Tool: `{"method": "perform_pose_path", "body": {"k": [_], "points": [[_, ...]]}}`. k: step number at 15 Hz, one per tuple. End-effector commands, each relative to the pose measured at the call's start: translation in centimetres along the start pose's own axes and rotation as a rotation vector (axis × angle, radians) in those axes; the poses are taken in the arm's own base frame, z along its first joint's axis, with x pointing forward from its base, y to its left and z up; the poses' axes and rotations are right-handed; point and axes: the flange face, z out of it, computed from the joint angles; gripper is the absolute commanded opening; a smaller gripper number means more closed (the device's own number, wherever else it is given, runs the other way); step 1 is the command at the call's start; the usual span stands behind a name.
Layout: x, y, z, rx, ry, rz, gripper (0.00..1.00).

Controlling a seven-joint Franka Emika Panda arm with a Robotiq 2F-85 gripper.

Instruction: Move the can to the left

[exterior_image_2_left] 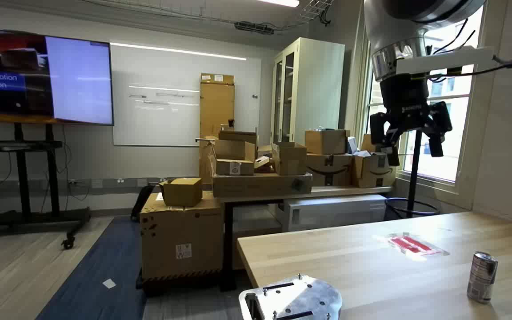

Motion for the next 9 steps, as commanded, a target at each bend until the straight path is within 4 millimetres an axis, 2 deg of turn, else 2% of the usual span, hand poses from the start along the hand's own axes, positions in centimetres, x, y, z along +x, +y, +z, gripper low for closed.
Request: {"method": "perform_pose_path", "body": {"k": [1,9], "points": [[0.01,0.0,-0.04,0.0,-0.001,0.0,1.0],[0.44,0.19,0.13,-0.007,0.001,0.018,1.0]]}}
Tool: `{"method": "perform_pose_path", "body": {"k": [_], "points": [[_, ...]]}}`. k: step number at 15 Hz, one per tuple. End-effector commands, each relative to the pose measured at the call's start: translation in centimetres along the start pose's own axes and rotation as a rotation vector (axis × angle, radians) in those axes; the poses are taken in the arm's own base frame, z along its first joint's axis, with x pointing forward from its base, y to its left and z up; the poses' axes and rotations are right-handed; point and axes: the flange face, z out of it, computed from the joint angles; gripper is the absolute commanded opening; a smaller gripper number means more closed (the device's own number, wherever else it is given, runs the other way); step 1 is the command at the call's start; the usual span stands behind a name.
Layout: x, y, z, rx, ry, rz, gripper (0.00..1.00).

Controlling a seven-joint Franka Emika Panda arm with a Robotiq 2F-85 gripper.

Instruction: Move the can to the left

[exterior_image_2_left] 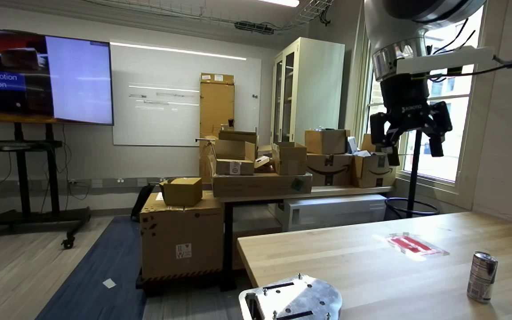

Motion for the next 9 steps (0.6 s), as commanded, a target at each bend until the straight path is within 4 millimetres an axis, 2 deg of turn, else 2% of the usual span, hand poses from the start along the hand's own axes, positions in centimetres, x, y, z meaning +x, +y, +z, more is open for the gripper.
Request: {"method": "perform_pose_path", "body": {"k": [1,4,9], "points": [[0.9,0.5,0.3,-0.014,0.006,0.037,1.0],[3.0,2.7,1.4,-0.01,-0.013,0.101,1.0],[6.5,8.7,4.3,0.067,-0.082,0.24,1.0]]}}
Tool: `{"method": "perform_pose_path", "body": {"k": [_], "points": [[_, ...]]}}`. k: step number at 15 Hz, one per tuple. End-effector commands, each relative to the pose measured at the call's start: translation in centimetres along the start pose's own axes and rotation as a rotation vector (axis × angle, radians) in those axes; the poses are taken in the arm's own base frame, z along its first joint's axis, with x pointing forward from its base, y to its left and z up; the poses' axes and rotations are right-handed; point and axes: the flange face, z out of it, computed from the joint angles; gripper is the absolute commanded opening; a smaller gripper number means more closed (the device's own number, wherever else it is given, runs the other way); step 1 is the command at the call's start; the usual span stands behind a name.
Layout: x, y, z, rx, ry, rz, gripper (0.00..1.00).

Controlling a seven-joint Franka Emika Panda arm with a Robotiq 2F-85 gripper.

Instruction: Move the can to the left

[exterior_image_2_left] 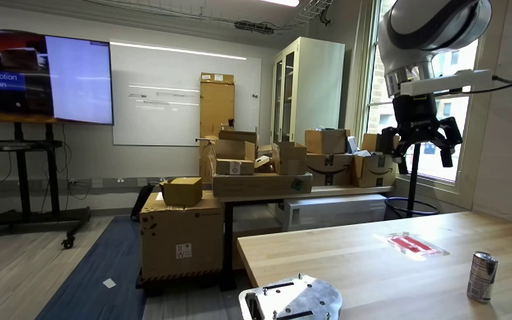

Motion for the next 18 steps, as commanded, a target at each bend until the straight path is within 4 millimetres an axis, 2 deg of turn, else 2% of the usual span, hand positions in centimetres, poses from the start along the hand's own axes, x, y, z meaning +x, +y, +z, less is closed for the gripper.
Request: {"method": "perform_pose_path", "body": {"k": [1,6,10,13,18], "points": [[3.3,3.6,1.4,0.053,-0.043,0.117,1.0],[5.8,10.4,4.9,0.14,-0.105,0.273,1.0],[6.8,14.9,8.1,0.214,-0.142,0.387,1.0],[7.8,17.0,10.5,0.248,-0.125,0.475,1.0],[11.5,19.3,16.1,0.269,-0.068,0.654,1.0]]}}
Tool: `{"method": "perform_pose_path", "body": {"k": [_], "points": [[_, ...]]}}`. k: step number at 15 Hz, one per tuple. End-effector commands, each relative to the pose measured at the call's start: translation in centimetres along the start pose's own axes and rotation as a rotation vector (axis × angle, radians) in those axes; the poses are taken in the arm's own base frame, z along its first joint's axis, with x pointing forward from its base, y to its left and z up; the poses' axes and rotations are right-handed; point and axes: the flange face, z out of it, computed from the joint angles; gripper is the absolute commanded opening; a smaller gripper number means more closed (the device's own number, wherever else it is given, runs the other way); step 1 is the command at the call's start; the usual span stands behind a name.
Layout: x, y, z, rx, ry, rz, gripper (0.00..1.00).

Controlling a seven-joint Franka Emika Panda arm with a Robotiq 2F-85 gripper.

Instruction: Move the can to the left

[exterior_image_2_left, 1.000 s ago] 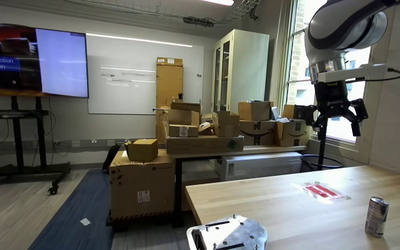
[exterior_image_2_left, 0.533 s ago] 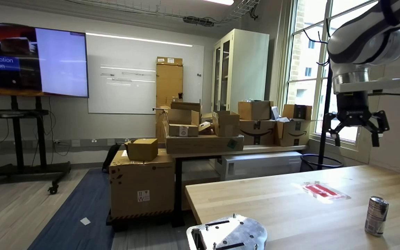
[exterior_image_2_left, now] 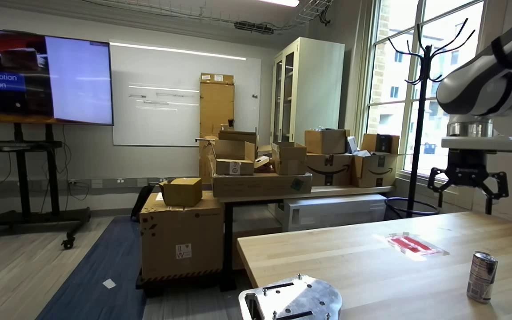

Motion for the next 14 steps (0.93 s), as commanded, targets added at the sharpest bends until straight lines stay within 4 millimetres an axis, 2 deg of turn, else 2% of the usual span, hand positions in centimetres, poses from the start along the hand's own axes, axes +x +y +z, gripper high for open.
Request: {"method": "perform_pose_path", "body": {"k": [1,6,10,14], "points": [[3.7,0.5,3.5,0.027,0.024,0.142,1.0],[6.4,2.3,7.5,-0.008,0.051,0.265,1.0],[7.4,4.7,9.3,-0.009,0.056,0.346,1.0],[8.6,6.6,11.2,0.062,0.056,0.39,1.0]]}}
